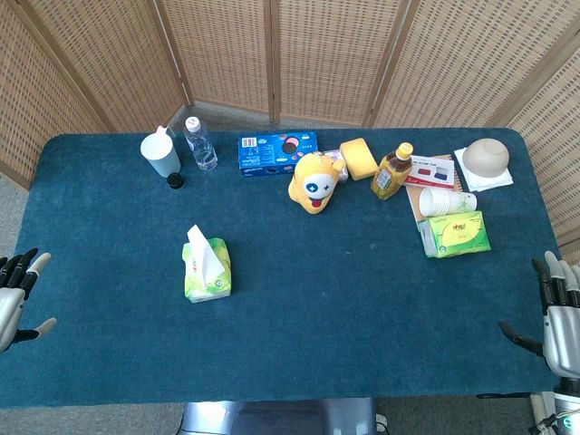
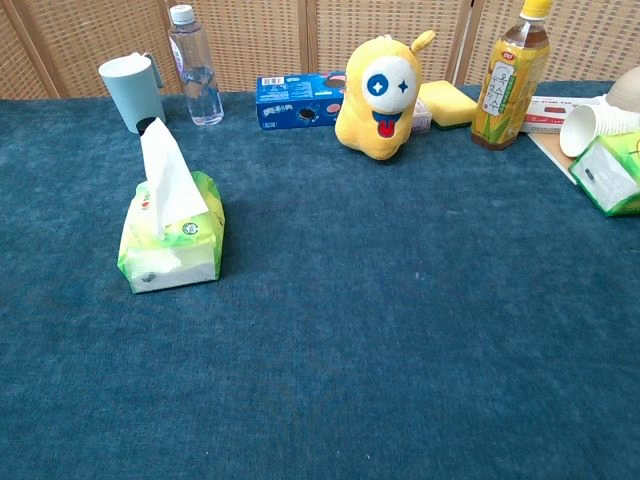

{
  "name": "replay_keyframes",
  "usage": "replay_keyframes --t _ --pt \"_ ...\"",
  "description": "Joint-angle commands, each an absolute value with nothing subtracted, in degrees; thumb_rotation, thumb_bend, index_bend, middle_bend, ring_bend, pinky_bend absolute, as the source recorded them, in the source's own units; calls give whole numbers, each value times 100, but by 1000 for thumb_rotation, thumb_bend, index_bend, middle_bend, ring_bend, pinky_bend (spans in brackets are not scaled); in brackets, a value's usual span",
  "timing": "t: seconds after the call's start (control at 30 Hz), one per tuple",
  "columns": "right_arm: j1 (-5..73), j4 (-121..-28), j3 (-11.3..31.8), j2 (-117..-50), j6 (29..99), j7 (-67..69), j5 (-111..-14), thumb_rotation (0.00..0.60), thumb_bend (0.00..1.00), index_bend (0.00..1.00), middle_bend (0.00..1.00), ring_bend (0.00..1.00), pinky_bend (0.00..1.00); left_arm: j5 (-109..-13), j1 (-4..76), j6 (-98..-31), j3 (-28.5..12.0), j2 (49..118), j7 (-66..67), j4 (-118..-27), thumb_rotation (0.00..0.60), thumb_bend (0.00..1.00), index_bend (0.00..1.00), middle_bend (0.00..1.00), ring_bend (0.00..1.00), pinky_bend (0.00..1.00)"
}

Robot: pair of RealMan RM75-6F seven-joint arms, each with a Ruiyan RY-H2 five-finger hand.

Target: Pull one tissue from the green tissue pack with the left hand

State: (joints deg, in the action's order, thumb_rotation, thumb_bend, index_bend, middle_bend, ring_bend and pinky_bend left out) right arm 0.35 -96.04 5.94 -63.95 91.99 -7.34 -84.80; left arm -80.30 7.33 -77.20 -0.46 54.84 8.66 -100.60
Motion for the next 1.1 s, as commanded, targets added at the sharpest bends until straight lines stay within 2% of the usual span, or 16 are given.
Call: replay_keyframes --t 0.03,0.3,0.4,0.7,0.9,1.1 --pt "39 -9611 591 -6385 9181 -729 -8472 535 0 0 0 0 0 -8036 746 -7696 -43 5474 854 -10063 600 0 0 0 0 0" --pt "99 -9624 544 -6386 8962 -772 -8420 535 0 0 0 0 0 -7989 1206 -7209 -280 5596 815 -10071 600 0 0 0 0 0" --pt "132 -9645 517 -6389 8873 -861 -8414 536 0 0 0 0 0 -7976 1784 -6699 -573 5875 965 -9948 600 0 0 0 0 0" --pt "161 -9652 490 -6347 8774 -768 -8419 542 0 0 0 0 0 -6636 3095 -5339 -1064 6587 2325 -9949 600 0 0 0 0 0" --pt "158 -9633 518 -6270 8755 -543 -8374 545 0 0 0 0 0 -5721 3655 -5329 -1161 7158 3267 -9987 600 0 0 0 0 0" --pt "168 -9639 515 -6230 8706 -433 -8355 545 0 0 0 0 0 -5325 3907 -5600 -1136 7395 3749 -10144 600 0 5 0 0 0"
